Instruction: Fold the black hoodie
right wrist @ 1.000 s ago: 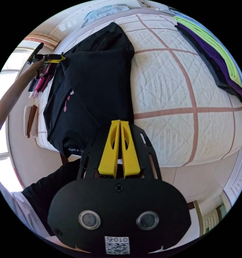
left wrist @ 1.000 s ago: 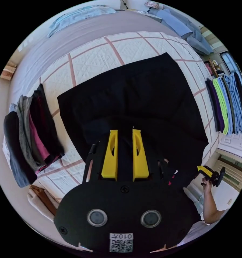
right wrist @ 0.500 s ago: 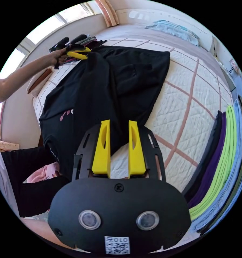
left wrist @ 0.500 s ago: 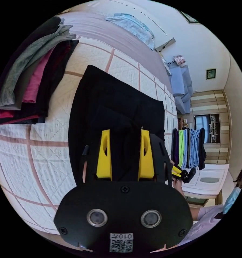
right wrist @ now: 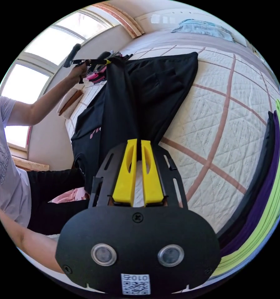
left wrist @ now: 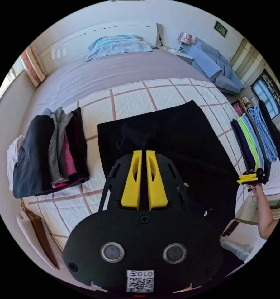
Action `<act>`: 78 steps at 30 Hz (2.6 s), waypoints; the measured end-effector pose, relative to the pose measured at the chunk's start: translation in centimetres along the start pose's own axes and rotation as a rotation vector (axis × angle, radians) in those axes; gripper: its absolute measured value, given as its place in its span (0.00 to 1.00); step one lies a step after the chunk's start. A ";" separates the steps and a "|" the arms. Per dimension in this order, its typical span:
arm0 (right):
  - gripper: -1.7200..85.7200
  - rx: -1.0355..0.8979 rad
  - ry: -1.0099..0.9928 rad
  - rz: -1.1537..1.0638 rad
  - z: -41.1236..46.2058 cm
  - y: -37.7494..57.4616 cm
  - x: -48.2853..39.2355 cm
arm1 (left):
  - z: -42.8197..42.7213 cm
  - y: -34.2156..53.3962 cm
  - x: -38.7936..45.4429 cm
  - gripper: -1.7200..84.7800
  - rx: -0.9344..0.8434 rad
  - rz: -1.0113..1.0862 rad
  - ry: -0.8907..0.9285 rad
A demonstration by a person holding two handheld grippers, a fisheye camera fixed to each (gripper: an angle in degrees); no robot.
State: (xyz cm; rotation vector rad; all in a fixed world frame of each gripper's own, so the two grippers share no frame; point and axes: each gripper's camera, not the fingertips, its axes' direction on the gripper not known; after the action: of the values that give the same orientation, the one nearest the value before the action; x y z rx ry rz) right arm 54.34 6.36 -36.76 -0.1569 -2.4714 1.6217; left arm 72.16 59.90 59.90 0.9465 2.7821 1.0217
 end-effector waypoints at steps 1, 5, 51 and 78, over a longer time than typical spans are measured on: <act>0.07 -0.022 -0.018 0.008 0.0 -0.2 0.5 | 0.1 -0.2 1.0 0.05 0.000 0.043 -0.038; 0.07 -0.141 0.021 0.050 1.2 -1.2 0.9 | 4.7 -1.2 1.2 0.07 -0.138 0.048 0.023; 0.06 -0.576 0.036 -0.670 -2.1 -3.7 -28.5 | 0.2 37.7 38.1 0.20 -0.243 1.078 -0.031; 0.19 -0.215 0.222 -0.160 -8.0 -3.5 -21.9 | 4.7 29.1 26.9 0.06 -0.422 0.503 0.412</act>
State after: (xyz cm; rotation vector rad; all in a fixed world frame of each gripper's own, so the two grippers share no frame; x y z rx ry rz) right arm 77.44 8.01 -32.46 -0.1548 -2.4117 1.2042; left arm 66.86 95.02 78.20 1.5412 2.4594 1.9745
